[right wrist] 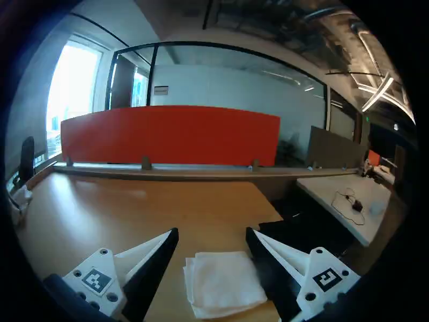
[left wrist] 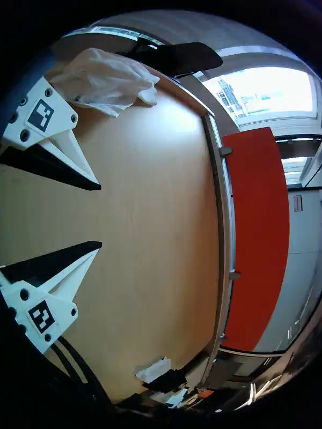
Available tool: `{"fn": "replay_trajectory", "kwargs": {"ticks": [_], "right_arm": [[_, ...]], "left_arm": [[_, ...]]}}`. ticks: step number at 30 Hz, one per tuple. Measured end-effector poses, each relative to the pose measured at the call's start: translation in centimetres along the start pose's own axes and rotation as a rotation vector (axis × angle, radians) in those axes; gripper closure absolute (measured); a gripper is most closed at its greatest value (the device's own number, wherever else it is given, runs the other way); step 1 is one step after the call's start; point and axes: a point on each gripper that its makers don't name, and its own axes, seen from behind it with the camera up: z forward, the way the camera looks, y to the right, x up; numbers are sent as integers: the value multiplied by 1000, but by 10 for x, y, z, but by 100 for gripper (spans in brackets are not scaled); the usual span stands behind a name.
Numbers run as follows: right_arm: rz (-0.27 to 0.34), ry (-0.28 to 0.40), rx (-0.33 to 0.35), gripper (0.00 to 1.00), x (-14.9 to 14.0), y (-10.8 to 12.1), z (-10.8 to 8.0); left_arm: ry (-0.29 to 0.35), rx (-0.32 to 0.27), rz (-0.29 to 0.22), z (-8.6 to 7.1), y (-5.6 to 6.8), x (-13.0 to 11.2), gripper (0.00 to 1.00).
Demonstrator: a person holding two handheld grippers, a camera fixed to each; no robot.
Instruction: Fold towel
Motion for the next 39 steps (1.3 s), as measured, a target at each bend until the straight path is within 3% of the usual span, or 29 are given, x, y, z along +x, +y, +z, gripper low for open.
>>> {"fn": "replay_trajectory", "kwargs": {"ticks": [8,14,20,30,39], "right_arm": [[-6,22,-16,3,10,1,0],[1,38,-25,3,18,-1,-2],[-13,58,-34,3,27,-3,-6],[0,99,-37,3,50,-7,-12],[-10,148,13,3,74,-33,-19]], "left_arm": [[78,8,-20,0,-2,20,31],[162,31,-50,3,-11,41,31],[281,60,-69,1,-23,71,31],[502,100,-70,-19,-38,125,31],[548,93,-74,-24,-41,136,31]]}}
